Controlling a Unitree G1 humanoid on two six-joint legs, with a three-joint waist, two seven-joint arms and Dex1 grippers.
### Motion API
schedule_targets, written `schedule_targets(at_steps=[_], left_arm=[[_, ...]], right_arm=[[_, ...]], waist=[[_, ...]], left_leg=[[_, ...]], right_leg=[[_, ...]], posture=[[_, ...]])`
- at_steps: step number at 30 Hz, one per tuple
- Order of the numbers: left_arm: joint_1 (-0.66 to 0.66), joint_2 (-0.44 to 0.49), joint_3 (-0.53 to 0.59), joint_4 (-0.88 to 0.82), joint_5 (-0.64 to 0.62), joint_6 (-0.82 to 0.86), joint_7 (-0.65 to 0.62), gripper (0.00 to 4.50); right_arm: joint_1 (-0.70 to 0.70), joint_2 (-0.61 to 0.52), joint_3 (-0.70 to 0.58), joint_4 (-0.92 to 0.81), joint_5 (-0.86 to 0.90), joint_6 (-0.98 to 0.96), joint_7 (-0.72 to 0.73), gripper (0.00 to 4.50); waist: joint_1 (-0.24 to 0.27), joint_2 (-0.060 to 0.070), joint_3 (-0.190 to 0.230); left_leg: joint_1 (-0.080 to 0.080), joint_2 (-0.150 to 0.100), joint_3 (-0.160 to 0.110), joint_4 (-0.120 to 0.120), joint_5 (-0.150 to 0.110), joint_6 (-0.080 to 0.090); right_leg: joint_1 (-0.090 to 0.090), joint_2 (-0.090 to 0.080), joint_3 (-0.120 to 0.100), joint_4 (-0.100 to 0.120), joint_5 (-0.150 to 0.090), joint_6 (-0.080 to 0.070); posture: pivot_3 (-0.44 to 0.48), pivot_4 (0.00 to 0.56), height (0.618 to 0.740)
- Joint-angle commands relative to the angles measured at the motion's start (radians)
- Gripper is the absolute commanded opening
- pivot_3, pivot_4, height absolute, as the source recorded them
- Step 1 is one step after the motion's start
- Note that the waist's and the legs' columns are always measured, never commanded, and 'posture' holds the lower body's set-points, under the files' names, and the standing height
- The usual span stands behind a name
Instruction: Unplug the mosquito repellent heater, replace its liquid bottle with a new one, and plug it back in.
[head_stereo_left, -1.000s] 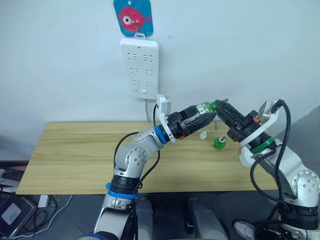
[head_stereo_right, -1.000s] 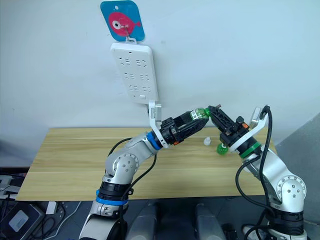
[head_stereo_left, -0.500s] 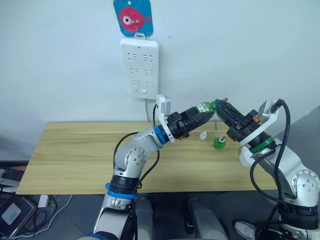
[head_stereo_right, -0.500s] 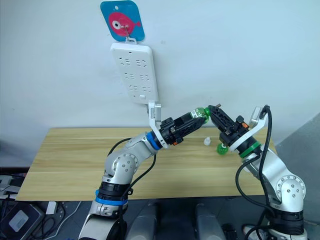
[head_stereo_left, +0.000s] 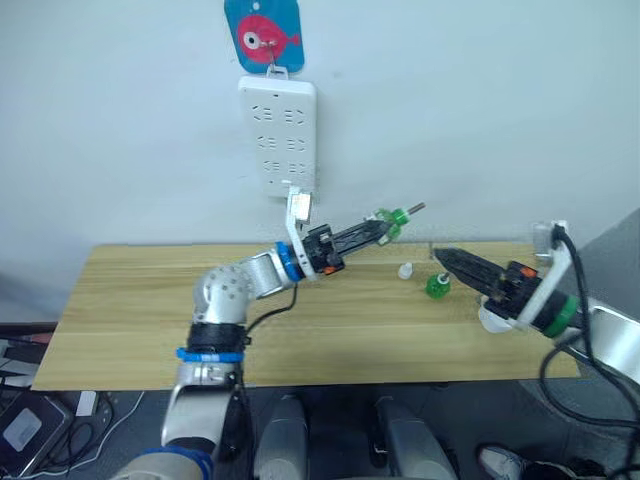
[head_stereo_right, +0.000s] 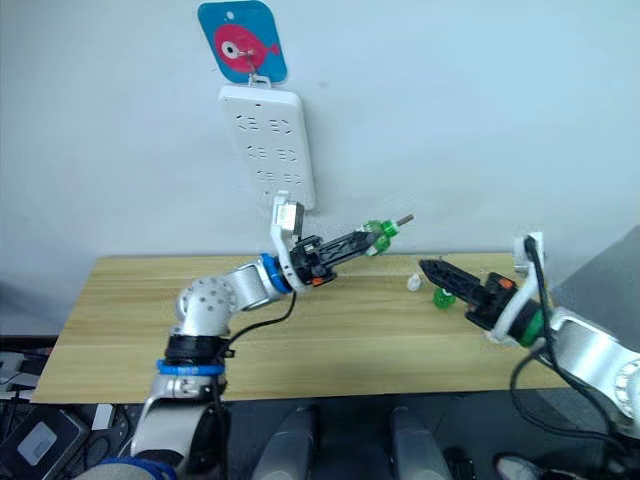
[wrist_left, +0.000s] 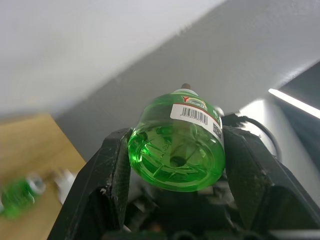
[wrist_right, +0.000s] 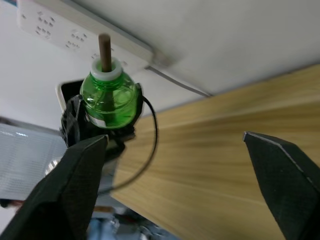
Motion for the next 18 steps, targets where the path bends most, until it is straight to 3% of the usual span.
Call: schedule_targets(at_steps=[1, 6, 8, 13, 18], left_arm=[[-0.031, 0.058, -0.058, -0.013, 0.012, 0.017, -0.150, 2.41], [-0.032, 0.135, -0.157, -0.042, 0.098, -0.056, -0.308, 2.41], [-0.043, 0.158, -0.180, -0.029, 0.122, -0.070, -0.355, 2.41], [-0.049, 0.145, -0.171, -0.013, 0.140, -0.079, -0.359, 2.41], [-0.011, 0.138, -0.165, -0.063, 0.139, -0.074, -0.341, 2.41]], right_arm=[[0.068, -0.135, -0.070, -0.015, -0.234, 0.071, 0.187, 4.44], [0.169, -0.285, 0.074, 0.066, -0.768, -0.032, 0.392, 4.44], [0.096, -0.265, 0.181, 0.139, -0.905, -0.059, 0.415, 4.44], [-0.081, -0.197, 0.341, 0.305, -1.143, -0.080, 0.503, 4.44], [-0.194, -0.136, 0.377, 0.439, -1.251, -0.028, 0.556, 4.44]], waist=[[0.000, 0.000, 0.000], [0.000, -0.001, 0.000], [-0.006, -0.002, 0.001], [-0.025, -0.002, 0.002], [-0.024, -0.002, 0.003]], left_leg=[[0.000, 0.000, 0.000, 0.000, 0.000, 0.000], [0.003, 0.000, 0.001, 0.000, 0.000, 0.000], [0.003, 0.000, 0.002, 0.000, 0.000, 0.000], [0.003, 0.000, 0.004, 0.000, 0.000, 0.000], [0.003, 0.001, 0.004, -0.001, 0.000, 0.000]], right_leg=[[0.000, 0.000, 0.000, 0.000, 0.000, 0.000], [0.001, 0.000, 0.001, 0.000, 0.000, 0.001], [0.001, 0.000, 0.002, -0.001, 0.000, 0.001], [0.001, 0.000, 0.004, -0.001, 0.001, 0.002], [0.001, 0.000, 0.003, -0.002, 0.001, 0.002]], posture=[[0.129, 0.237, 0.740], [0.094, 0.260, 0.740], [0.088, 0.269, 0.740], [0.100, 0.281, 0.740], [0.118, 0.288, 0.740]])
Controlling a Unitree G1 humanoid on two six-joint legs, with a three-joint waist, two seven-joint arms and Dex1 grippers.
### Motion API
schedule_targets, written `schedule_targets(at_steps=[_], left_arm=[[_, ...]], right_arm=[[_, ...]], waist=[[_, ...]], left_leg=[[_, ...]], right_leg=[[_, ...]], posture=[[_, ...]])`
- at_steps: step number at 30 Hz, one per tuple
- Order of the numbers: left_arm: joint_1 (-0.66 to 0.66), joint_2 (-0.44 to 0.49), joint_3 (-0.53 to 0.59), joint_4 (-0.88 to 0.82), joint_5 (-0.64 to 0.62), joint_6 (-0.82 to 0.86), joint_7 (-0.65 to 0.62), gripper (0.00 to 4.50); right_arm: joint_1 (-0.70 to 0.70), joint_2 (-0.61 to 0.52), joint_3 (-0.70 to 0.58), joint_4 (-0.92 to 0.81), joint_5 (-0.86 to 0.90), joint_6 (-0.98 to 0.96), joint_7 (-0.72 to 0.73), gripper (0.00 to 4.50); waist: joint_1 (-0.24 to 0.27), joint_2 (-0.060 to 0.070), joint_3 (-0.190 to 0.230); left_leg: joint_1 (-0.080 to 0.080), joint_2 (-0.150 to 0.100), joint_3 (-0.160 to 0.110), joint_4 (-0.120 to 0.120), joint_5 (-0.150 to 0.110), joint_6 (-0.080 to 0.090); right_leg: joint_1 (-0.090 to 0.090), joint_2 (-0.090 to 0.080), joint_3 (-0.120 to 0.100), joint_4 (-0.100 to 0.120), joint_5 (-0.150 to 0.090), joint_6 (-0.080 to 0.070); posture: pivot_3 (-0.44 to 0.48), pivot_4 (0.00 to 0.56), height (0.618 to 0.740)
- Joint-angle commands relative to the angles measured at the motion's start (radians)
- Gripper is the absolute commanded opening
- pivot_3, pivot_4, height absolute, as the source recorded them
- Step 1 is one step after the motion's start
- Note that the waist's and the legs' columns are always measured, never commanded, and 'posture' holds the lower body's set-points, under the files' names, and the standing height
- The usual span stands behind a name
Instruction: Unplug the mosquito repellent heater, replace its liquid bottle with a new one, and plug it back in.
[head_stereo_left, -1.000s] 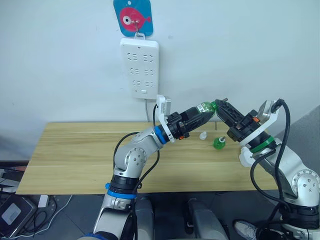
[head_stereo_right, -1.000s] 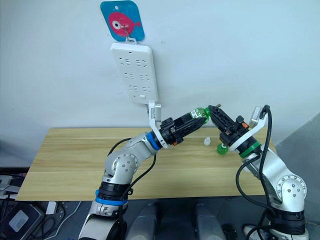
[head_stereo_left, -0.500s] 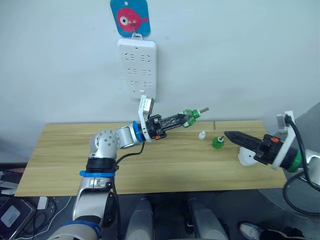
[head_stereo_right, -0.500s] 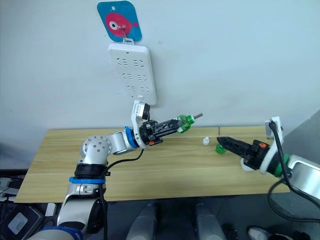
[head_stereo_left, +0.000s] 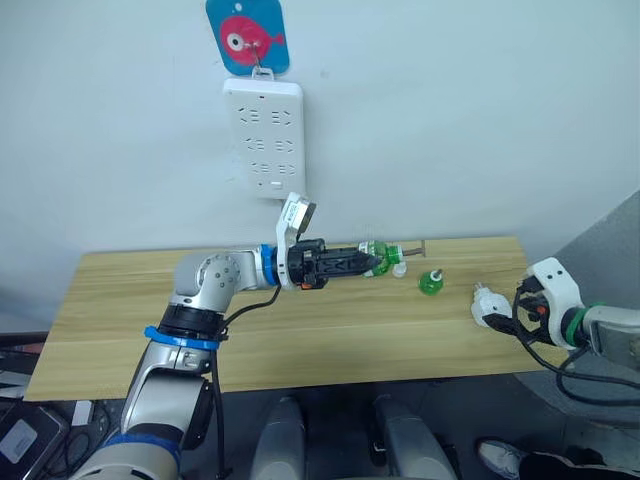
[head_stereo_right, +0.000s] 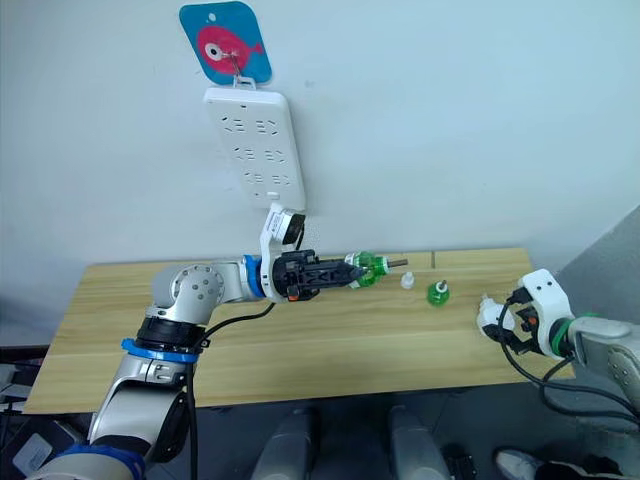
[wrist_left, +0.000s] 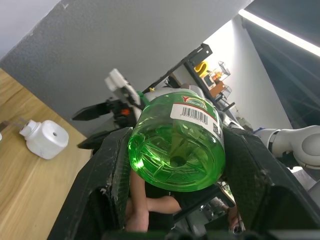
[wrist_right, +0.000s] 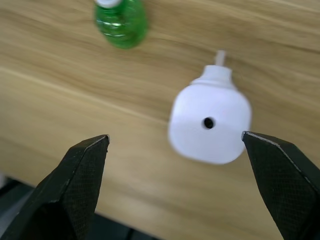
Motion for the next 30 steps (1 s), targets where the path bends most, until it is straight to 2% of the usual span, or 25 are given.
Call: schedule_targets(at_steps=[1, 15, 30], left_arm=[[0.031, 0.001, 0.018, -0.074, -0.012, 0.002, 0.011, 2.41], [0.113, 0.007, 0.055, -0.172, -0.040, 0.032, 0.075, 2.41], [0.137, 0.011, 0.065, -0.204, -0.043, 0.029, 0.098, 2.41]], right_arm=[[-0.047, 0.021, 0.005, 0.076, -0.079, 0.023, 0.047, 4.44], [-0.264, 0.133, 0.004, 0.325, -0.216, 0.168, 0.189, 4.44], [-0.333, 0.196, 0.033, 0.465, -0.358, 0.141, 0.271, 4.44]], waist=[[0.001, 0.000, 0.000], [0.005, -0.002, 0.012], [0.012, -0.001, 0.025]], left_leg=[[0.000, 0.000, 0.000, 0.000, 0.000, 0.000], [0.000, 0.000, 0.000, 0.000, 0.000, 0.000], [0.000, 0.000, 0.000, -0.001, 0.000, 0.000]], right_leg=[[0.000, 0.000, 0.000, 0.000, 0.000, 0.000], [0.000, 0.000, 0.000, 0.000, 0.000, 0.000], [0.000, 0.000, 0.000, -0.001, 0.000, 0.000]], posture=[[0.129, 0.290, 0.740], [0.178, 0.309, 0.740], [0.204, 0.316, 0.740]])
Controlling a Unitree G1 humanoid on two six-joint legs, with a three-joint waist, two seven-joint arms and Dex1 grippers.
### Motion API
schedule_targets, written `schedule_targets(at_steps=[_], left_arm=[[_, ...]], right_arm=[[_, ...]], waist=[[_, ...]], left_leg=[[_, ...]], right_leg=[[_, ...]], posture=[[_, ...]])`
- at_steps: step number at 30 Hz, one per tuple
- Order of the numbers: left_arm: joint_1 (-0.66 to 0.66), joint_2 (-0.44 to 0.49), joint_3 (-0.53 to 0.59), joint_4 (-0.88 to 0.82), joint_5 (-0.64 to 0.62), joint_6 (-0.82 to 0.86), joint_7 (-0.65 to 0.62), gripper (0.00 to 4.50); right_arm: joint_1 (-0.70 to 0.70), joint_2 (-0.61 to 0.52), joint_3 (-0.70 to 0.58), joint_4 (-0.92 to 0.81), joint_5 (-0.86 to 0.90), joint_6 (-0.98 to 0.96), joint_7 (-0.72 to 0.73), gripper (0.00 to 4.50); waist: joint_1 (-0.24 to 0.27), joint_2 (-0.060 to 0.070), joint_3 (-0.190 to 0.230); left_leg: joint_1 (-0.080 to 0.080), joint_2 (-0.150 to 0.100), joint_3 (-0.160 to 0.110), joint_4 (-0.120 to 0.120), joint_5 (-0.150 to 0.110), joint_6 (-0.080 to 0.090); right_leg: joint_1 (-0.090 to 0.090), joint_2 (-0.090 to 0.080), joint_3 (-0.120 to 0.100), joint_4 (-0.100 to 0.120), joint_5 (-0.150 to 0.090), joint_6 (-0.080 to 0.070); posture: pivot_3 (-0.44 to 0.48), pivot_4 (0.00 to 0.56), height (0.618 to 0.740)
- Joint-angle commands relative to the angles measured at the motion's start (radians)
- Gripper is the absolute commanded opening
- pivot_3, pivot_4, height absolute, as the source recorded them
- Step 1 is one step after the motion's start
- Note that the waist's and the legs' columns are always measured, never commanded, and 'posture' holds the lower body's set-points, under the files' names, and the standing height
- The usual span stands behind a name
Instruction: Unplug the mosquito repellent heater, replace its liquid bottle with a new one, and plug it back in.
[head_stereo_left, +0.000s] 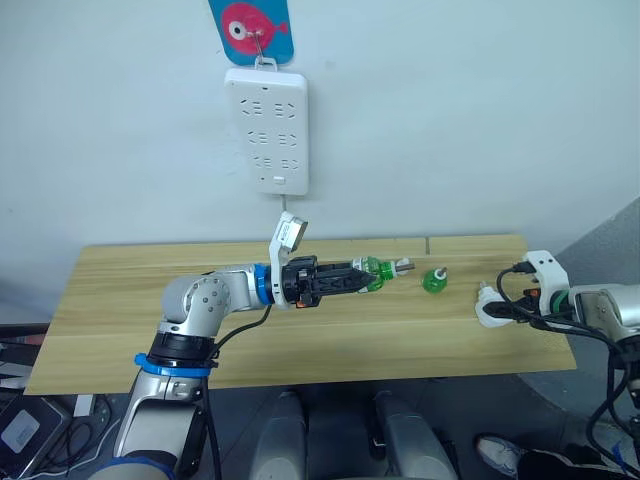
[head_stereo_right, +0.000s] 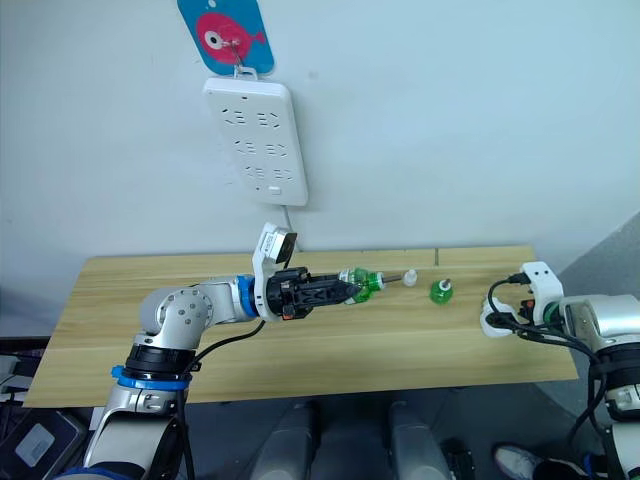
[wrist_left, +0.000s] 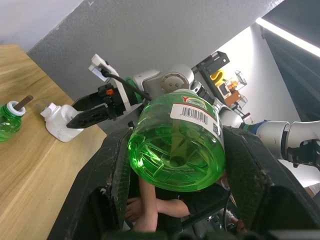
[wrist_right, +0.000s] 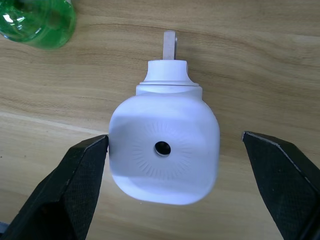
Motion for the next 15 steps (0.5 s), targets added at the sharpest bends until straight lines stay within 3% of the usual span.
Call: schedule_targets(at_steps=[1, 7, 13, 15], left_arm=[[0.008, 0.005, 0.018, -0.052, -0.025, -0.005, 0.000, 2.41], [0.017, 0.007, 0.019, -0.068, -0.028, -0.001, 0.008, 2.41], [0.025, 0.007, 0.018, -0.074, -0.026, 0.000, 0.010, 2.41], [0.031, 0.009, 0.015, -0.080, -0.027, 0.000, 0.008, 2.41]], right_arm=[[-0.014, 0.005, 0.007, 0.019, -0.039, -0.033, 0.028, 4.44], [-0.025, 0.022, 0.035, 0.036, -0.095, -0.081, 0.073, 4.44], [-0.023, 0.023, 0.013, 0.034, -0.106, -0.073, 0.102, 3.03], [-0.010, 0.013, -0.003, 0.009, -0.101, -0.056, 0.113, 2.98]], waist=[[0.000, 0.000, 0.001], [0.001, 0.000, 0.006], [0.000, -0.006, 0.010], [0.003, -0.006, 0.011]], left_leg=[[0.000, 0.000, 0.000, 0.000, 0.000, 0.000], [0.000, 0.000, 0.000, 0.000, 0.000, 0.000], [0.001, 0.000, 0.000, 0.000, 0.000, 0.000], [0.000, 0.001, -0.001, 0.000, 0.000, 0.000]], right_leg=[[0.000, 0.000, 0.000, 0.000, 0.000, 0.000], [0.000, 0.000, 0.000, 0.000, 0.000, 0.000], [0.000, 0.000, 0.000, 0.000, 0.000, 0.000], [0.000, 0.000, -0.001, 0.000, 0.000, 0.000]], posture=[[0.206, 0.316, 0.740], [0.210, 0.318, 0.740], [0.210, 0.317, 0.740], [0.209, 0.315, 0.740]])
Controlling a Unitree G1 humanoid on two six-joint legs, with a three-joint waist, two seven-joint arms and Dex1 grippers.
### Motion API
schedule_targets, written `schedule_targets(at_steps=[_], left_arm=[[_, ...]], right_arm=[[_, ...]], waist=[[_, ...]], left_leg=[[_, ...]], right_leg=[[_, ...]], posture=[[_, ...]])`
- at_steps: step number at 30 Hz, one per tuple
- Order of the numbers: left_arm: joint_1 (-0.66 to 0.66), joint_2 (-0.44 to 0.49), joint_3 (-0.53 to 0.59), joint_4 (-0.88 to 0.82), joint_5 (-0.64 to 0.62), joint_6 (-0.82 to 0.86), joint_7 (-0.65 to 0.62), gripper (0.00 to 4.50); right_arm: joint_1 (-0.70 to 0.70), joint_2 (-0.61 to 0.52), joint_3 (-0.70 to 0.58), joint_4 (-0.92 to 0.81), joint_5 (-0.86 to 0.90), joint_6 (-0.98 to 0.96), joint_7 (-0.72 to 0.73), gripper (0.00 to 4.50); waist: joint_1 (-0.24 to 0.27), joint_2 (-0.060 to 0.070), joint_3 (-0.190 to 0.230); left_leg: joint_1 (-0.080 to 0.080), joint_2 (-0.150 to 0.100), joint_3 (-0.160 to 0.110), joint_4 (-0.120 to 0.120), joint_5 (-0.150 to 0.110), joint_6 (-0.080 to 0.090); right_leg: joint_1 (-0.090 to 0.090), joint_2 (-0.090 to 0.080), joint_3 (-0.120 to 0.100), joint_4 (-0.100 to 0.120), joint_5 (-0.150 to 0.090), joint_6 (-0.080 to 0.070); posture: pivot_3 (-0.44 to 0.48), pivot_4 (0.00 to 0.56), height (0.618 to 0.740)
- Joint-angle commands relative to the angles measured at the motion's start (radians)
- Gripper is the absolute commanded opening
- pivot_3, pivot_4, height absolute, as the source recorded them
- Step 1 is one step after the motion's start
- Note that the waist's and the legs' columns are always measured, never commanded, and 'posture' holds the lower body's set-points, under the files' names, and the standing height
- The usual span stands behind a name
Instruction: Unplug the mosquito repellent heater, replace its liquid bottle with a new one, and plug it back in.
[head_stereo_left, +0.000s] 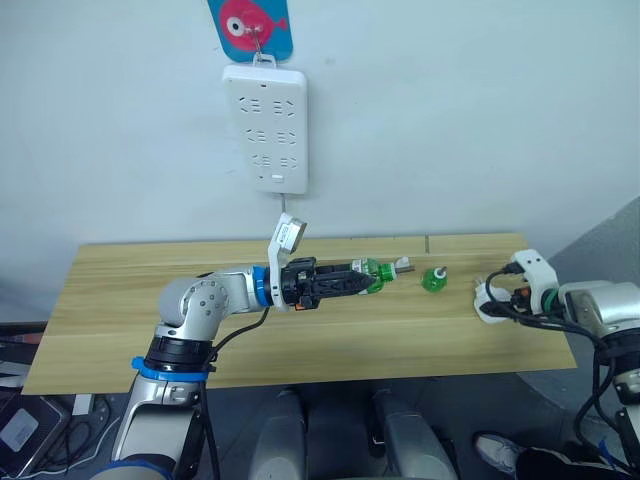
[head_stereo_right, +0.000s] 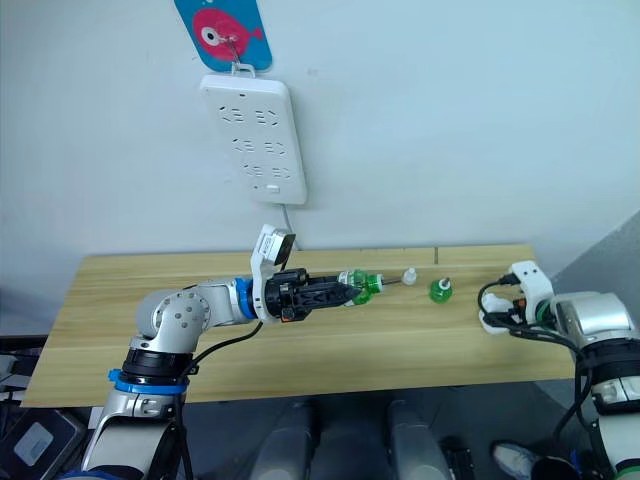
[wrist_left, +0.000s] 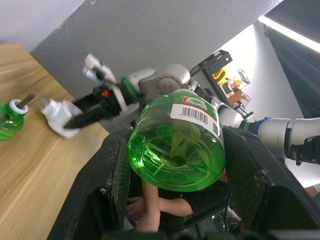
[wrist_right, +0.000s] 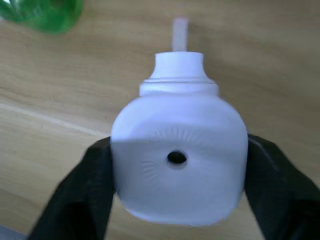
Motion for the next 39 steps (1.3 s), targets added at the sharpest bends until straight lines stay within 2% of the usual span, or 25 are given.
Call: schedule_targets(at_steps=[1, 4, 6, 8, 10, 11, 13, 17, 21, 24, 26, 32, 39], left_arm=[[0.014, 0.005, 0.009, -0.048, -0.026, 0.000, -0.004, 2.41], [0.023, 0.003, 0.007, -0.057, -0.029, -0.001, -0.005, 2.41], [0.028, 0.002, 0.007, -0.060, -0.033, -0.003, -0.010, 2.41], [0.029, -0.002, 0.009, -0.057, -0.045, 0.005, -0.018, 2.41], [0.028, -0.007, 0.011, -0.053, -0.054, 0.009, -0.024, 2.41], [0.029, -0.008, 0.011, -0.052, -0.056, 0.010, -0.025, 2.41], [0.024, -0.018, 0.009, -0.044, -0.061, 0.006, -0.026, 2.41], [0.009, -0.056, 0.008, -0.032, -0.077, 0.005, -0.014, 2.41], [-0.009, -0.115, 0.007, -0.025, -0.084, 0.002, 0.013, 2.41], [-0.017, -0.148, -0.005, -0.009, -0.060, -0.024, 0.014, 2.41], [-0.026, -0.165, -0.008, 0.005, -0.052, -0.038, 0.013, 2.41], [-0.042, -0.197, -0.023, 0.025, -0.043, -0.060, 0.014, 2.41], [-0.034, -0.223, -0.025, 0.028, -0.038, -0.078, 0.028, 2.41]], right_arm=[[0.033, -0.028, -0.037, -0.050, 0.014, 0.034, 0.034, 2.98], [0.062, -0.088, -0.103, -0.129, 0.060, 0.103, 0.073, 2.98], [0.084, -0.158, -0.185, -0.215, 0.166, 0.229, 0.157, 2.98], [0.100, -0.232, -0.310, -0.301, 0.337, 0.419, 0.270, 2.98], [0.107, -0.278, -0.419, -0.348, 0.462, 0.574, 0.329, 2.98], [0.111, -0.287, -0.455, -0.363, 0.496, 0.617, 0.337, 2.98], [0.096, -0.339, -0.519, -0.311, 0.689, 0.671, 0.331, 2.98], [0.056, -0.420, -0.509, -0.243, 1.077, 0.685, 0.191, 2.98], [0.021, -0.403, -0.482, -0.234, 1.374, 0.685, -0.049, 2.98], [0.097, -0.438, -0.422, -0.289, 1.648, 0.567, -0.235, 2.98], [0.112, -0.434, -0.405, -0.321, 1.708, 0.518, -0.296, 2.98], [0.079, -0.373, -0.392, -0.359, 1.711, 0.456, -0.384, 2.98], [0.083, -0.388, -0.391, -0.389, 1.711, 0.483, -0.340, 2.98]], waist=[[0.002, 0.000, 0.001], [0.009, 0.002, 0.003], [0.015, 0.007, 0.008], [0.017, 0.013, 0.012], [0.016, 0.012, 0.013], [0.015, 0.012, 0.013], [0.015, 0.011, 0.014], [0.013, 0.011, 0.014], [0.013, 0.010, 0.014], [0.014, 0.010, 0.014], [0.014, 0.010, 0.014], [0.014, 0.010, 0.014], [0.014, 0.010, 0.014]], left_leg=[[0.000, 0.000, 0.000, 0.000, 0.000, 0.000], [-0.001, 0.000, 0.000, 0.000, 0.000, 0.000], [-0.002, -0.001, 0.000, 0.000, 0.000, 0.000], [-0.003, -0.002, 0.001, 0.000, 0.000, 0.000], [-0.004, -0.002, 0.000, 0.000, 0.000, 0.000], [-0.004, -0.002, 0.000, 0.000, 0.000, 0.000], [-0.004, -0.001, -0.001, 0.000, 0.000, 0.000], [-0.004, -0.001, 0.001, 0.000, 0.000, 0.000], [-0.006, -0.002, 0.001, 0.000, 0.000, 0.000], [-0.007, -0.002, 0.001, 0.000, -0.001, 0.002], [-0.008, -0.002, 0.001, 0.000, -0.002, 0.003], [-0.009, -0.002, 0.001, 0.000, -0.002, 0.004], [-0.009, -0.002, 0.001, 0.000, -0.002, 0.004]], right_leg=[[0.000, 0.000, 0.000, 0.000, 0.000, 0.000], [-0.001, 0.000, 0.000, -0.001, 0.000, 0.000], [-0.001, -0.001, 0.000, -0.001, 0.000, 0.000], [-0.002, -0.001, 0.001, -0.001, 0.000, 0.000], [-0.002, -0.002, 0.000, -0.001, 0.000, 0.000], [-0.002, -0.002, 0.000, -0.002, 0.000, 0.000], [-0.002, -0.001, -0.001, -0.002, 0.000, 0.000], [-0.002, -0.001, 0.001, -0.003, 0.000, 0.001], [-0.002, -0.001, 0.001, -0.007, 0.001, 0.003], [-0.002, -0.001, 0.001, -0.010, 0.002, 0.004], [-0.002, -0.001, 0.000, -0.011, 0.002, 0.004], [-0.001, -0.001, 0.000, -0.015, 0.003, 0.005], [-0.002, -0.001, 0.000, -0.015, 0.003, 0.006]], posture=[[0.206, 0.314, 0.740], [0.203, 0.314, 0.740], [0.198, 0.314, 0.740], [0.188, 0.314, 0.740], [0.179, 0.315, 0.740], [0.174, 0.315, 0.740], [0.166, 0.312, 0.740], [0.147, 0.311, 0.740], [0.129, 0.309, 0.740], [0.126, 0.307, 0.740], [0.126, 0.307, 0.740], [0.119, 0.307, 0.740], [0.109, 0.311, 0.740]])
